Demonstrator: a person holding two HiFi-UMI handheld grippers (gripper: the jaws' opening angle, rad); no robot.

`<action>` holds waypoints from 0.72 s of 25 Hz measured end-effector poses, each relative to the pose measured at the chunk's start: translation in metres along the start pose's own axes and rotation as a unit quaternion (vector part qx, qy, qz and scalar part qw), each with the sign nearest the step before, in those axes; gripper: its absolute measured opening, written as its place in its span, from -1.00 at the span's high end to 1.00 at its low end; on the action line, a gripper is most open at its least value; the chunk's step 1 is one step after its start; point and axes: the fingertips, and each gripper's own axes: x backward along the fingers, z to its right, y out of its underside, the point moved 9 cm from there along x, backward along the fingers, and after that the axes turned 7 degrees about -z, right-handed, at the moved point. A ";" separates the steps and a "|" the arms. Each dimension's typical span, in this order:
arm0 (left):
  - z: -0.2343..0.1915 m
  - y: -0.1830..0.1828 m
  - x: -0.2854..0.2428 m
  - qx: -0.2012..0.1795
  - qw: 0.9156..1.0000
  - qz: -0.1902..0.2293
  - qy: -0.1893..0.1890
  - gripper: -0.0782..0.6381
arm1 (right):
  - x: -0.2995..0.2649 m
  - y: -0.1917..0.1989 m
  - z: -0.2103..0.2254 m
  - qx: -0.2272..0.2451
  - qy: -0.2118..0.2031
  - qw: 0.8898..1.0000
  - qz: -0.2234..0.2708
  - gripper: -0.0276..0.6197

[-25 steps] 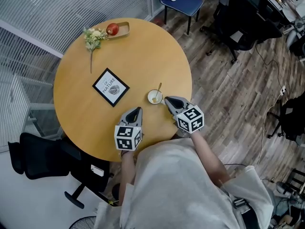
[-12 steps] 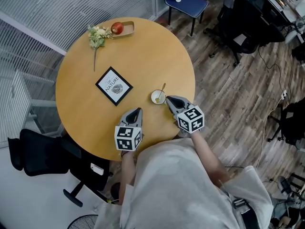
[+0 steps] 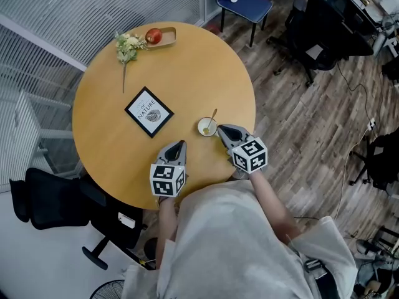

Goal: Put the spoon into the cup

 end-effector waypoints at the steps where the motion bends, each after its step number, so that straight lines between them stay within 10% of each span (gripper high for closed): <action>1: 0.000 0.000 0.000 0.000 1.000 -0.001 0.000 0.76 | 0.000 0.000 0.000 0.000 0.000 1.000 -0.001 0.92; 18: 0.002 0.002 -0.001 -0.001 1.000 -0.004 0.003 0.76 | 0.003 0.004 0.002 -0.003 0.008 1.000 -0.005 0.92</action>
